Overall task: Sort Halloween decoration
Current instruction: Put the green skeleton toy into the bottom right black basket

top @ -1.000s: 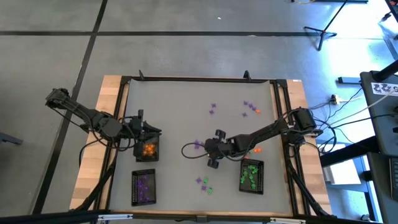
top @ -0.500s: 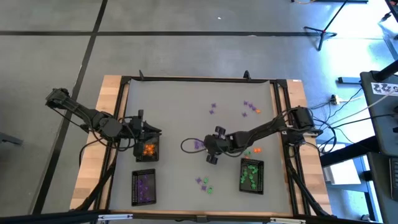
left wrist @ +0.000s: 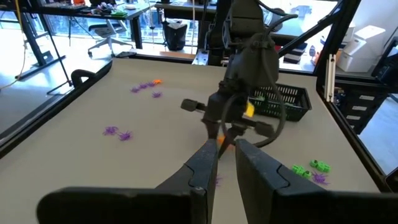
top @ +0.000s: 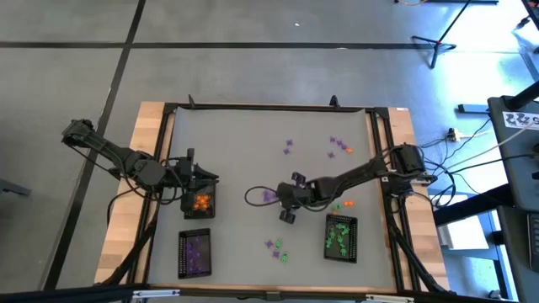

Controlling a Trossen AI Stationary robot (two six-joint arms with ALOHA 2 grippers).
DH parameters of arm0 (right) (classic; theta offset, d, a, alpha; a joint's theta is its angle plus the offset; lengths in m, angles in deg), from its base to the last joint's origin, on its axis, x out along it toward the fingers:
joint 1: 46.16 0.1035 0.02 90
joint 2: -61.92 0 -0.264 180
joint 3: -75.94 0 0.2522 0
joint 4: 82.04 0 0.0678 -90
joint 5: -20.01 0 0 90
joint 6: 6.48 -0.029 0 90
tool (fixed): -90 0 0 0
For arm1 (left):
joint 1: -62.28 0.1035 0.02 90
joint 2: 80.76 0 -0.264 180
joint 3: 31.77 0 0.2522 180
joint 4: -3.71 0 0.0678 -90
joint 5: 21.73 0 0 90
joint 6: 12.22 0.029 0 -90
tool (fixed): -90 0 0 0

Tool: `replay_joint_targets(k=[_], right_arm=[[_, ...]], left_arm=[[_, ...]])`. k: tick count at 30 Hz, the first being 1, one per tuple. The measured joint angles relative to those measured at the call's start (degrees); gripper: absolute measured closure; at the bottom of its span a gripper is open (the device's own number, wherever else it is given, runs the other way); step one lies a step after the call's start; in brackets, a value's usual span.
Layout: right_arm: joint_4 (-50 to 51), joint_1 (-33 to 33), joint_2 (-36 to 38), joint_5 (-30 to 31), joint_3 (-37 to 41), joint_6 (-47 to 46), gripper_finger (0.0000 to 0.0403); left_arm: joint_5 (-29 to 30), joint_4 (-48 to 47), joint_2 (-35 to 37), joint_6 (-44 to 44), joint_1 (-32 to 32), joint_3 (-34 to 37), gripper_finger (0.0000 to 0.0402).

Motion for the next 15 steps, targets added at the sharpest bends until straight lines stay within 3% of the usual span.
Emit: replay_joint_targets(k=[5, 15], right_arm=[[0.49, 1.72, 0.79, 0.69, -4.35, 0.62, 0.0388], [18.25, 8.35, 1.12, 6.06, -21.24, 2.14, 0.0350]], left_arm=[[0.00, -0.01, -0.01, 0.00, 0.00, 0.00, 0.0350], [0.00, 0.00, 0.00, 0.00, -0.02, 0.00, 0.0350]])
